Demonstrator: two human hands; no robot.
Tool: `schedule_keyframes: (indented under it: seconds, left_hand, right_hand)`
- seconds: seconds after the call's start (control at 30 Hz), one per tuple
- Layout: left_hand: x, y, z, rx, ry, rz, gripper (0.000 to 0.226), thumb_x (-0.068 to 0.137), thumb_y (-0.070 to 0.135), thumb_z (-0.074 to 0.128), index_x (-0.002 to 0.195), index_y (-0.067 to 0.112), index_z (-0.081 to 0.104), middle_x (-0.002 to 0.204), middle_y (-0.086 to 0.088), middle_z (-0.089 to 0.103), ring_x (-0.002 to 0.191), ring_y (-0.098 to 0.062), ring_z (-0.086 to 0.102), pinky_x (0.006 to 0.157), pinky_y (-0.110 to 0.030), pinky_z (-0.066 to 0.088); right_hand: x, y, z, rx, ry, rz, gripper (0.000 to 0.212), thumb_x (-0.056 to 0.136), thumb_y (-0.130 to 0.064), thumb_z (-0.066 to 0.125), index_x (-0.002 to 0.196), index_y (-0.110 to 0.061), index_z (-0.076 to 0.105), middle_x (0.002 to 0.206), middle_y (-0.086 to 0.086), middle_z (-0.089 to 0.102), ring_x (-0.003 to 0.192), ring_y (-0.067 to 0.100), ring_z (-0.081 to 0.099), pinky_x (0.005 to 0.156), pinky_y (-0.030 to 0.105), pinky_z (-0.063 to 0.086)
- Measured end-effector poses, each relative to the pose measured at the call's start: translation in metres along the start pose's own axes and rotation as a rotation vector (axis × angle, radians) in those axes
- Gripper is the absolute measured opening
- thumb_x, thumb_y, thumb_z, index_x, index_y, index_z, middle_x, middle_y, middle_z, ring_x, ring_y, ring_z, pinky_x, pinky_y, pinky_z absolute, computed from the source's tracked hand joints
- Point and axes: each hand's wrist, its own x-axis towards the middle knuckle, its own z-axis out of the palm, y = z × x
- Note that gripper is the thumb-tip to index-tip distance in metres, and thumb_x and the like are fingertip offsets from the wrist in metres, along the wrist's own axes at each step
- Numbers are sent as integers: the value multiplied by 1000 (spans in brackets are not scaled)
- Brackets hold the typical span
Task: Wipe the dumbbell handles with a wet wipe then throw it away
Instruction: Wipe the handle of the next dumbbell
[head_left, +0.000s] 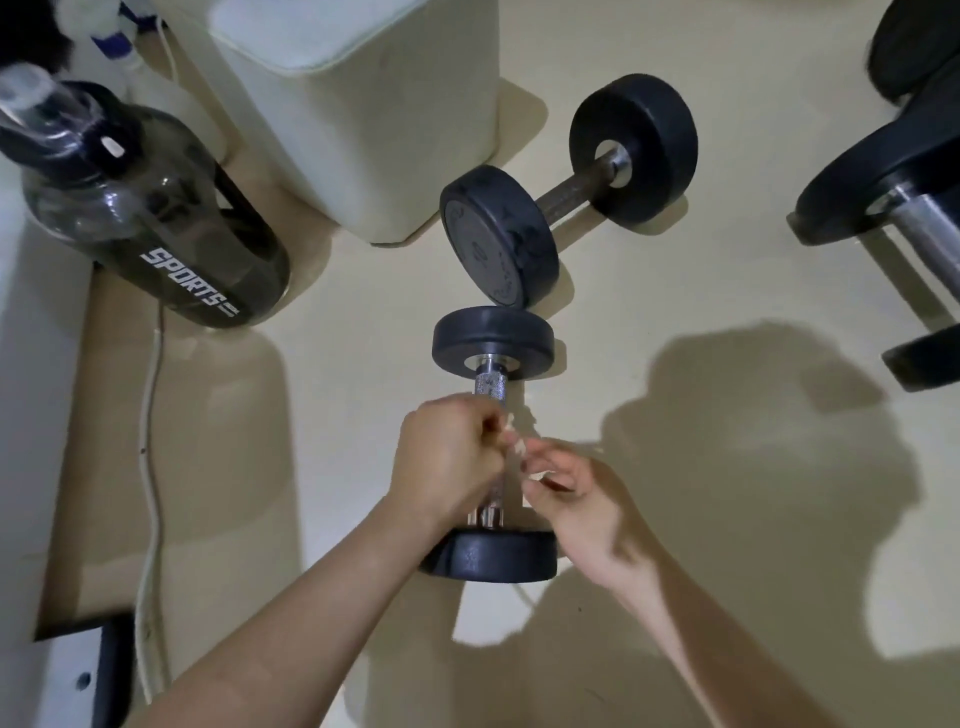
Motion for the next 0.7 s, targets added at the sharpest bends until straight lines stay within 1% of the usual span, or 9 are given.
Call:
schedule_keyframes:
  seconds: [0.1, 0.17, 0.23, 0.3, 0.33, 0.4, 0.5, 0.6, 0.7]
  left_hand:
    - [23, 1, -1, 37, 119, 8, 6, 75, 24, 70, 70, 21, 66, 70, 2, 66, 69, -25, 61, 59, -32, 46]
    - [6, -2, -5, 22, 8, -25, 5, 73, 23, 68, 68, 24, 65, 68, 4, 67, 70, -23, 61, 63, -31, 48]
    - [-18, -7, -15, 24, -192, -45, 14, 71, 25, 70, 60, 29, 61, 60, 9, 63, 66, -17, 58, 63, -27, 45]
    - [-23, -17, -22, 37, -375, -74, 23, 69, 26, 73, 53, 33, 57, 55, 13, 59, 62, -13, 55, 60, -24, 42]
    - [-19, -19, -24, 38, -388, -86, 23, 67, 26, 74, 52, 34, 58, 55, 14, 59, 62, -12, 56, 60, -23, 42]
    - [-10, -19, -21, -23, -234, -119, 17, 67, 24, 73, 55, 31, 63, 56, 16, 61, 61, -8, 58, 60, -22, 44]
    - [-7, -14, -12, -188, 29, -200, 15, 70, 15, 69, 59, 25, 67, 59, 13, 66, 62, -8, 62, 61, -22, 47]
    - [-20, -22, -14, -164, -94, -139, 16, 78, 16, 68, 67, 26, 71, 64, 11, 69, 65, -7, 63, 65, -22, 48]
    - [-54, -37, -20, -457, -157, -145, 28, 90, 9, 61, 78, 31, 73, 75, 16, 72, 74, -3, 66, 73, -20, 48]
  right_hand:
    - [-5, 1, 4, 36, 9, 24, 34, 89, -8, 60, 108, -36, 58, 101, -15, 58, 87, 14, 59, 82, 25, 46]
    - [-7, -5, 2, 27, -1, -7, 41, 89, -8, 59, 122, -32, 55, 102, -16, 57, 81, 10, 56, 76, 17, 42]
    - [-10, -9, 3, 23, -30, -25, 44, 89, -7, 60, 126, -30, 54, 104, -17, 57, 80, 7, 56, 73, 14, 43]
    - [-13, -10, 9, 24, -74, -20, 40, 87, -7, 62, 121, -28, 59, 105, -16, 59, 86, 6, 59, 76, 14, 44]
    - [-14, -9, 14, 11, -93, -28, 37, 86, -9, 62, 118, -28, 61, 104, -16, 62, 89, 6, 61, 78, 14, 44]
    - [-14, -14, 21, -12, -85, -78, 37, 84, -11, 61, 112, -36, 64, 97, -15, 67, 89, 7, 65, 80, 15, 46]
    - [-4, -27, 28, 92, -3, -76, 47, 82, 1, 64, 83, -46, 64, 85, -8, 68, 77, 9, 66, 71, 15, 50]
    - [8, -29, 34, 42, 36, -56, 36, 72, 2, 73, 65, -33, 67, 86, 6, 65, 78, 23, 63, 76, 36, 55]
    - [4, -20, 32, -78, 10, -32, 26, 66, -10, 80, 65, -32, 67, 69, -13, 59, 65, 13, 58, 64, 28, 49]
